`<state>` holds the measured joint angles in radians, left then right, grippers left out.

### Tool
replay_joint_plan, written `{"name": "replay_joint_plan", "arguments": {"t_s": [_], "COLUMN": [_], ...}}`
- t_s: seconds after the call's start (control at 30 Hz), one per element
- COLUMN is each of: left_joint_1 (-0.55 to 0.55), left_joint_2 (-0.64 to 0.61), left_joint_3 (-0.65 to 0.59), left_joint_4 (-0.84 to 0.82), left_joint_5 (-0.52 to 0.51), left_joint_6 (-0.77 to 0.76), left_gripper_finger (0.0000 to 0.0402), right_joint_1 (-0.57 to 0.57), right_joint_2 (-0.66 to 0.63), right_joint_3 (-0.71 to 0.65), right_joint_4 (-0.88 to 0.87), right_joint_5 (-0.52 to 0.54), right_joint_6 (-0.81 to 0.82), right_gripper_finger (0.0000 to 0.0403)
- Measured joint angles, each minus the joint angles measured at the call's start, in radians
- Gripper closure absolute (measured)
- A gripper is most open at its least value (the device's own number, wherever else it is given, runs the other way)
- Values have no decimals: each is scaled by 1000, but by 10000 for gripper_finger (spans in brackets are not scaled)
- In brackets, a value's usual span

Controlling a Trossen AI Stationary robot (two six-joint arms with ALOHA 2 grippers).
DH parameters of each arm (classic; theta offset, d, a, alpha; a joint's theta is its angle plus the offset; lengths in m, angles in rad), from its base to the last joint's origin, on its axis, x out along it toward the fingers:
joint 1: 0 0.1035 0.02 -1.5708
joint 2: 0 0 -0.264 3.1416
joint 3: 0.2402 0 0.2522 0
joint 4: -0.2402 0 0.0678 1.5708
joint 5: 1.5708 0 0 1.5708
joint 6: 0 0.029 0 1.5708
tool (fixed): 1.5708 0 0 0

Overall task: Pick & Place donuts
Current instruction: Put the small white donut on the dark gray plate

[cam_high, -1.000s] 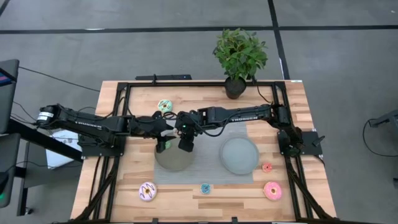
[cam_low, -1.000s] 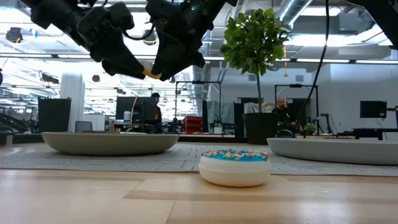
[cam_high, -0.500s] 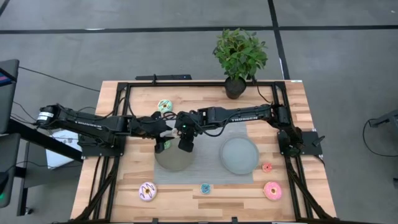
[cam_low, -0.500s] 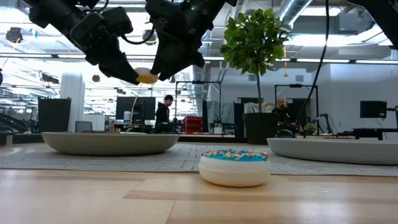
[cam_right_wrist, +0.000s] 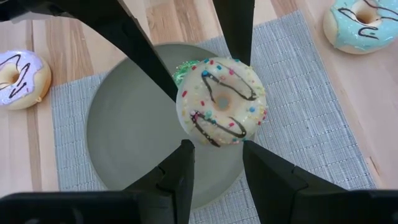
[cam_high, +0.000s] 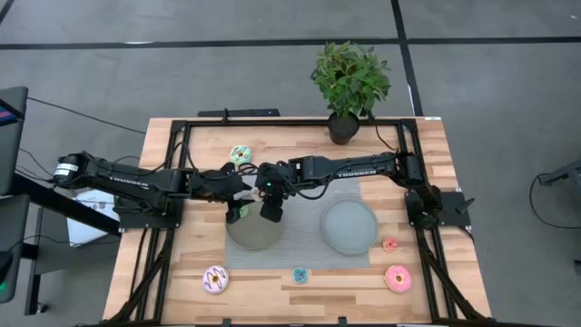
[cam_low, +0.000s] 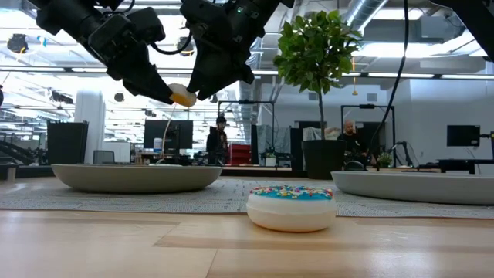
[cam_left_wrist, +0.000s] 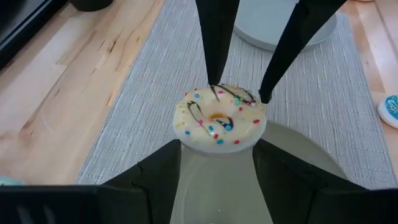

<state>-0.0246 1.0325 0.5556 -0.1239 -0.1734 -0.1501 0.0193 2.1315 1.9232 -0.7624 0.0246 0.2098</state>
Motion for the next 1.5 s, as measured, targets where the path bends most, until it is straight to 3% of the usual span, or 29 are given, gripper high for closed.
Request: {"name": "replay_joint_plan", "arguments": {"t_s": [0.57,1.07,1.27,1.5], "left_joint_1": [-32,-68,-67,-64], "left_joint_2": [6,249,274,314], "left_joint_3": [0,0,0,0], "left_joint_4": [-43,38,54,120], "left_joint_5": [4,6,11,10], "left_joint_6": [-74,-112,-107,-108], "left_gripper_finger": [209,209,209,209], "right_joint_1": [0,-6,-15,-12], "right_joint_2": [0,0,0,0], "right_joint_3": [0,0,0,0], "right_joint_4": [0,-37,-117,-203], "right_joint_5": [0,3,12,123], "right_joint_6": [1,0,-1,-1], "right_gripper_finger": [276,276,276,276]}}
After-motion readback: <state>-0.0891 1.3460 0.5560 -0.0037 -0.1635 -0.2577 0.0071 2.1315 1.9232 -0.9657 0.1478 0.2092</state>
